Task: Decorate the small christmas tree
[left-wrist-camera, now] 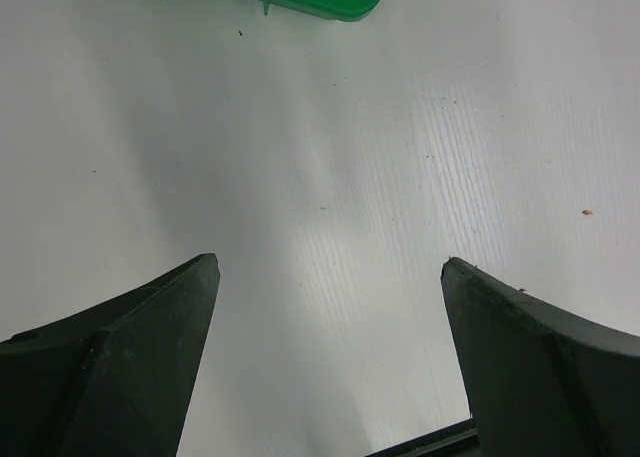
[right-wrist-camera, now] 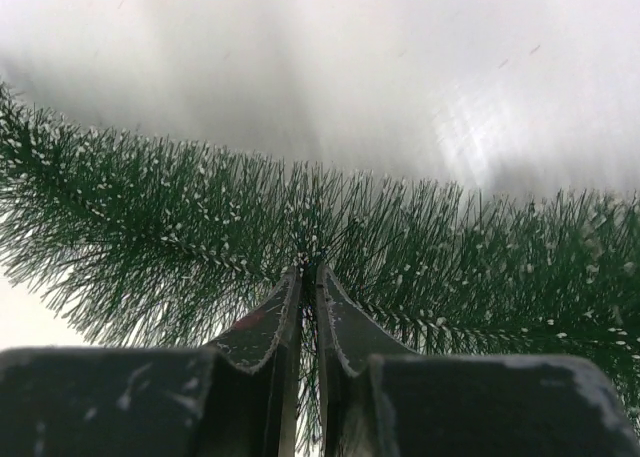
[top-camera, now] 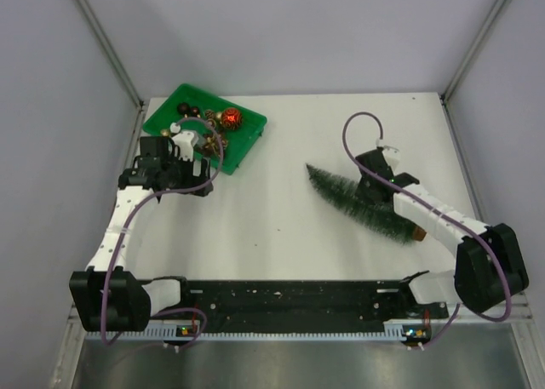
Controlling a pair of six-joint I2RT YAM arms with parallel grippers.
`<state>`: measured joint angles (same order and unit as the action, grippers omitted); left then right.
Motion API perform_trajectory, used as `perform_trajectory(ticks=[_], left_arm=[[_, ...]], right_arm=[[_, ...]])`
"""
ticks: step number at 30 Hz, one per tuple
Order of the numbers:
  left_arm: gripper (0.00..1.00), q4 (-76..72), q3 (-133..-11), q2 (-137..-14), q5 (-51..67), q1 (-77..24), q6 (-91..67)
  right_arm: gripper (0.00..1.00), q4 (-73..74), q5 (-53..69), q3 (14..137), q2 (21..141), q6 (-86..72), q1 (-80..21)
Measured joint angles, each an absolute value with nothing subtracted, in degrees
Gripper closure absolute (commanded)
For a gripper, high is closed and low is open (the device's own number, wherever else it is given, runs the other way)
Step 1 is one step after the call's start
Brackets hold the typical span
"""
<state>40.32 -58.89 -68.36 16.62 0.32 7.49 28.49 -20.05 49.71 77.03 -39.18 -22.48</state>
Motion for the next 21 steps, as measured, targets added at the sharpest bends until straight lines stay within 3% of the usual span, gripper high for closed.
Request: perform_trajectory(ticks=[7, 13, 21], left_arm=[[0.01, 39.83, -58.89, -68.36, 15.88, 0.32, 6.72], [0.01, 38.04, -58.89, -68.4, 14.09, 0.32, 5.32], [0.01, 37.76, -59.0, -68.86, 12.64, 0.32, 4.43]], right_arm=[[0.91, 26.72, -21.96, 46.94, 75.07, -47.55, -37.87], [0.87, 25.76, -23.2, 51.75, 81.95, -50.09, -48.36], [0.42, 26.7, -23.4, 58.43, 86.74, -48.47, -51.35]])
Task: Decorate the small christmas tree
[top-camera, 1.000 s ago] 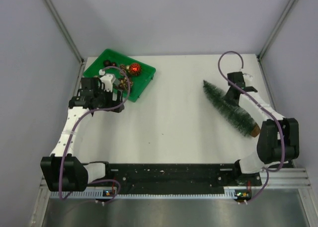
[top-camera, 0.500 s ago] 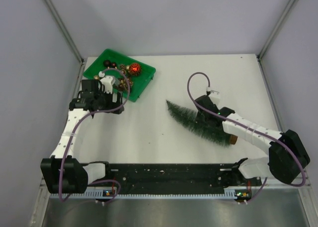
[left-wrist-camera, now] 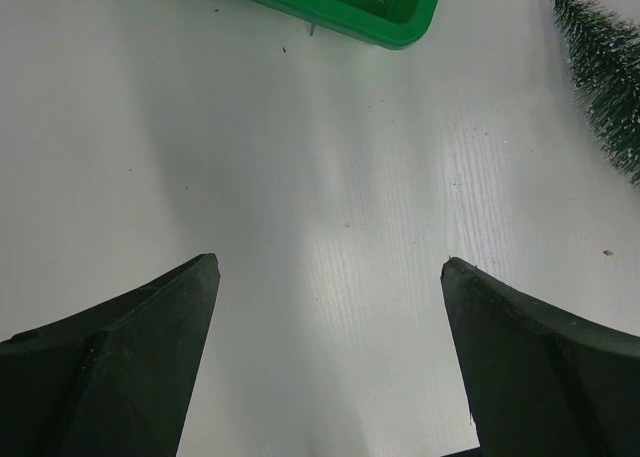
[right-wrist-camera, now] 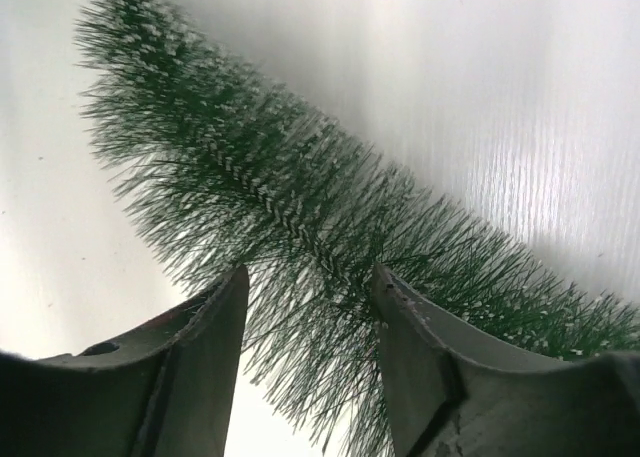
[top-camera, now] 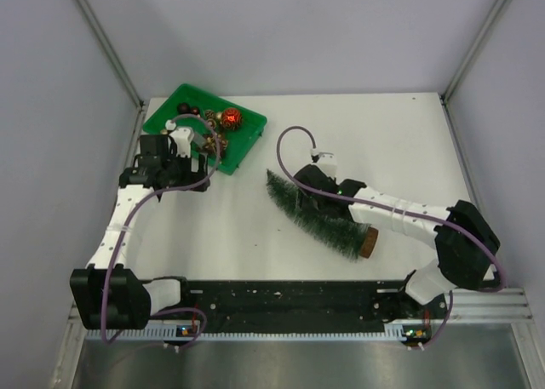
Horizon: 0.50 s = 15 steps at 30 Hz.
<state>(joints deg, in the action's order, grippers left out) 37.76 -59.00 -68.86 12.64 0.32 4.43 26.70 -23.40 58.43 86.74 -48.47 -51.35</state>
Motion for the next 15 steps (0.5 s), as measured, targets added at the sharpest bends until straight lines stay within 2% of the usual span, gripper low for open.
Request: perform_trajectory(ticks=[9, 15], left_arm=[[0.01, 37.71, -61.1, -69.67, 11.31, 0.32, 3.86], [0.01, 37.82, -61.19, -69.67, 11.2, 0.32, 3.51]], right_arm=[[0.33, 29.98, -23.24, 71.13, 87.07, -42.76, -49.58], [0.34, 27.35, -23.55, 83.81, 98.02, -38.85, -44.18]])
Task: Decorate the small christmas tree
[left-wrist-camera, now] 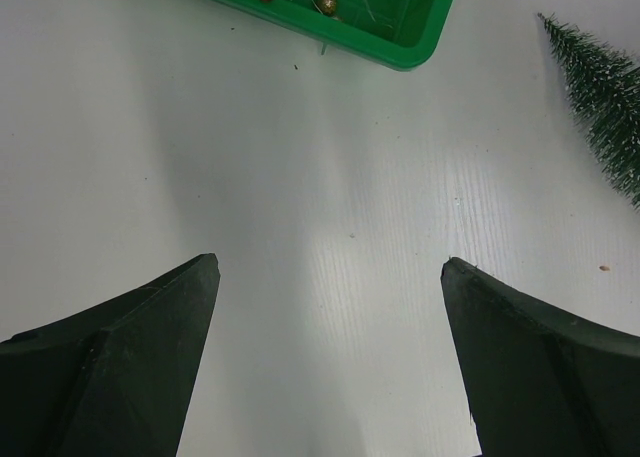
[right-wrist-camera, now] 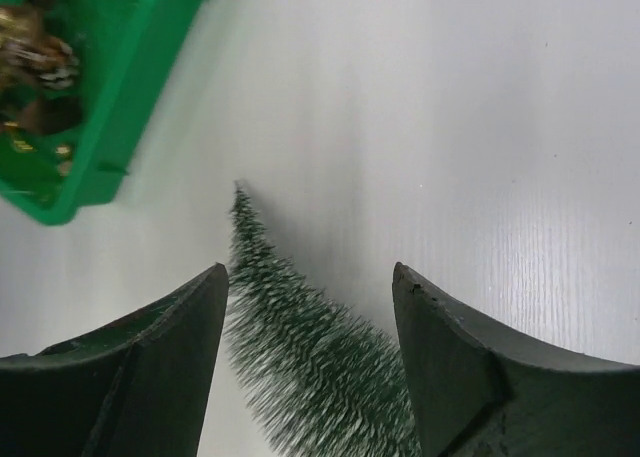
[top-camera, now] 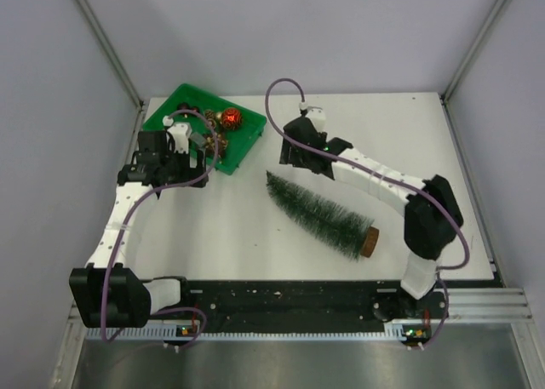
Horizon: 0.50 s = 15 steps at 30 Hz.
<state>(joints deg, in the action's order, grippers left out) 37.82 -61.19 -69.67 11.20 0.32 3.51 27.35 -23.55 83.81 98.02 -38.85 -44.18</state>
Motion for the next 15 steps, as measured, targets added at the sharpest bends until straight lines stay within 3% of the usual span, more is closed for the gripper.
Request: perform_trajectory(ticks=[7, 15], left_arm=[[0.01, 38.2, -61.19, -69.65, 10.85, 0.32, 3.53], [0.01, 38.17, -61.21, -69.63, 9.06, 0.32, 3.6]], right_arm=[[0.39, 27.4, -20.14, 83.15, 112.46, -39.0, -41.34], [0.39, 23.2, -12.12, 74.59, 110.37, -41.85, -44.66]])
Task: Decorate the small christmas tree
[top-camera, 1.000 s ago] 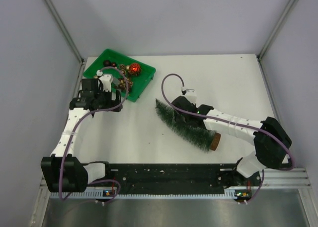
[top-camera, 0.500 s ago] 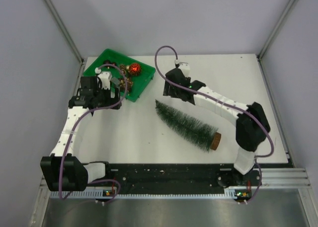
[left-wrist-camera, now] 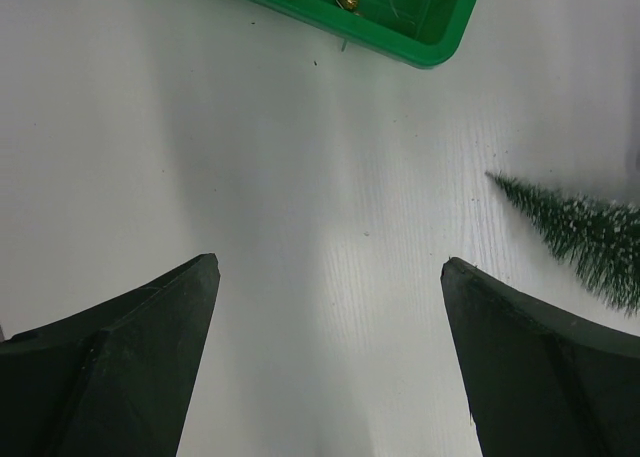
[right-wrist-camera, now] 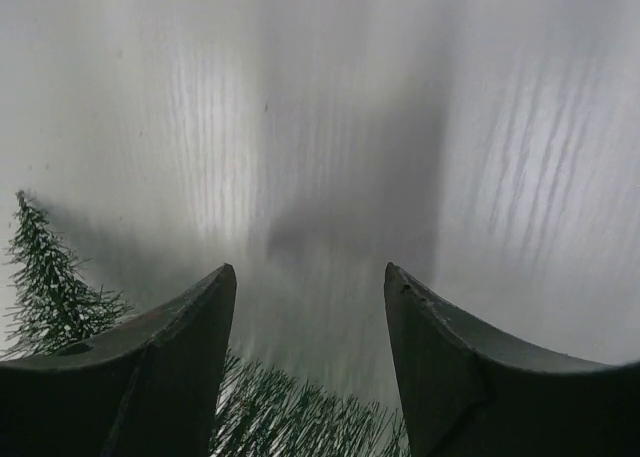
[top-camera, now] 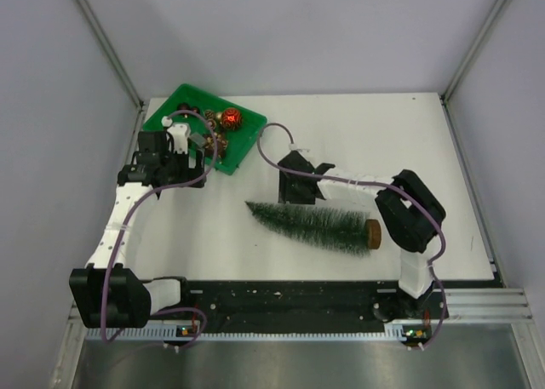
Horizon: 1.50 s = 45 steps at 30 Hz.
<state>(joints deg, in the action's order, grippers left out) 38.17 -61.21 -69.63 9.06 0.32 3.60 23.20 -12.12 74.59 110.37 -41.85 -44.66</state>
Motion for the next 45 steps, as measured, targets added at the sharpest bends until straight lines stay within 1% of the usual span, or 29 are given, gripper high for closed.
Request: perform_trajectory(ticks=[3, 6, 9, 11, 16, 21, 25, 28, 34, 38, 43, 45], left_arm=[[0.01, 38.17, -61.25, -69.63, 8.67, 0.32, 3.6], [0.01, 38.17, -61.52, -69.63, 8.21, 0.32, 3.6], [0.01, 38.17, -61.76, -69.63, 8.03, 0.32, 3.57], [0.01, 38.17, -61.82, -69.63, 8.03, 0.32, 3.57], [0.01, 38.2, -61.84, -69.63, 8.1, 0.32, 3.53], [0.01, 38.22, -61.84, -69.63, 8.14, 0.32, 3.49], [0.01, 38.26, -61.84, -69.63, 8.38, 0.32, 3.38], [0.01, 38.41, -61.84, -69.63, 8.71, 0.32, 3.36], [0.01, 39.18, -61.89, -69.6, 9.17, 0.32, 3.36], [0.01, 39.24, -61.89, -69.38, 9.23, 0.32, 3.36], [0.01, 39.24, -61.93, -69.28, 9.58, 0.32, 3.14], [0.01, 39.29, -61.93, -69.28, 9.56, 0.32, 3.14]], right_arm=[[0.37, 22.26, -9.72, 71.53, 107.92, -42.72, -46.22], [0.36, 22.24, -9.17, 71.44, 106.54, -42.65, -46.52], [0.32, 24.01, -8.86, 75.22, 106.54, -42.39, -44.97], [0.3, 25.54, -8.8, 81.17, 107.57, -41.98, -43.31], [0.27, 22.65, -7.46, 101.47, 115.39, -41.69, -40.29], [0.27, 19.22, -5.78, 113.27, 126.5, -43.11, -40.25], [0.27, 19.97, -5.5, 118.39, 135.9, -44.62, -40.38], [0.27, 19.62, -4.93, 120.73, 140.33, -46.65, -40.38], [0.28, 18.92, -6.37, 122.48, 141.32, -47.77, -40.38], [0.31, 18.44, -7.2, 124.36, 142.28, -48.25, -40.64], [0.42, 18.74, -9.21, 131.76, 147.11, -48.73, -41.1], [0.46, 19.7, -10.55, 132.46, 148.2, -48.8, -41.15]])
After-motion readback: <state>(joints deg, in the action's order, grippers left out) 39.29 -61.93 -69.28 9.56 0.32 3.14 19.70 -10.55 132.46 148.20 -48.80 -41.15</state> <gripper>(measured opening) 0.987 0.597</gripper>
